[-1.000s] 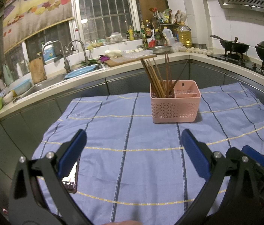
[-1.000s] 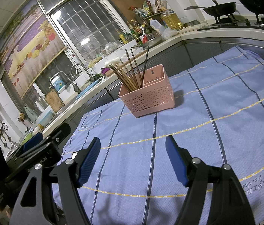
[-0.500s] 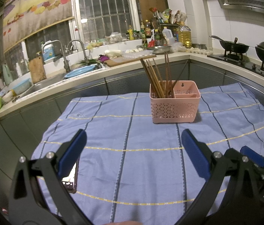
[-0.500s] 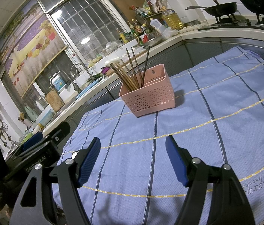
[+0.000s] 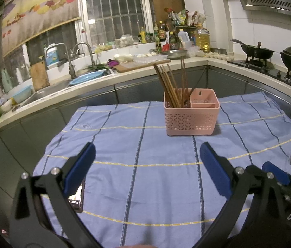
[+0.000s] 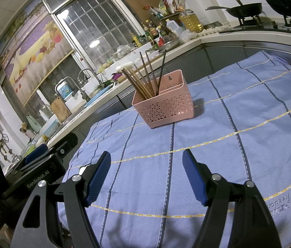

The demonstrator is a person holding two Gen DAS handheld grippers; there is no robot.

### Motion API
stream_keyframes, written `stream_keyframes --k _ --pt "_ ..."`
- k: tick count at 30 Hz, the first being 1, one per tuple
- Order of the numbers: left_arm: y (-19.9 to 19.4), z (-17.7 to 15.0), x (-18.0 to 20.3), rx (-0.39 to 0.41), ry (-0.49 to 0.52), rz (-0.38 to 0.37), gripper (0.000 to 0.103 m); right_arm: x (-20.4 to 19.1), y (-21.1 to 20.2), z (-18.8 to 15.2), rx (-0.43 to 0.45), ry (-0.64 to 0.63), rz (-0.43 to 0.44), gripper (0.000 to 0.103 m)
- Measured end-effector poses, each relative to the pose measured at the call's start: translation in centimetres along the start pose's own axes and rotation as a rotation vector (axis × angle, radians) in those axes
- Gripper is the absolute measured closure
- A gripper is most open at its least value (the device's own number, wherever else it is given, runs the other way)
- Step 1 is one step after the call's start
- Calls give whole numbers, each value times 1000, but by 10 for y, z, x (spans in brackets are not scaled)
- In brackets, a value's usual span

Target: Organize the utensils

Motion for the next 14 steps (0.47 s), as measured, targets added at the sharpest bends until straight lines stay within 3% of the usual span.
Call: stream_keyframes --k 14 --pt "-4 -5 -1 -9 -6 -2 6 0 0 1 2 3 -1 31"
Point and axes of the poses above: each gripper's, at about its wrist camera, not at the fingertips, and y roughly the way its jaws point, x to its right, z to its top, the point moved 6 cm from there along y, roughly the way its jaws point, and after that the axes turned 7 degrees about -x, right-handed, at the moved point
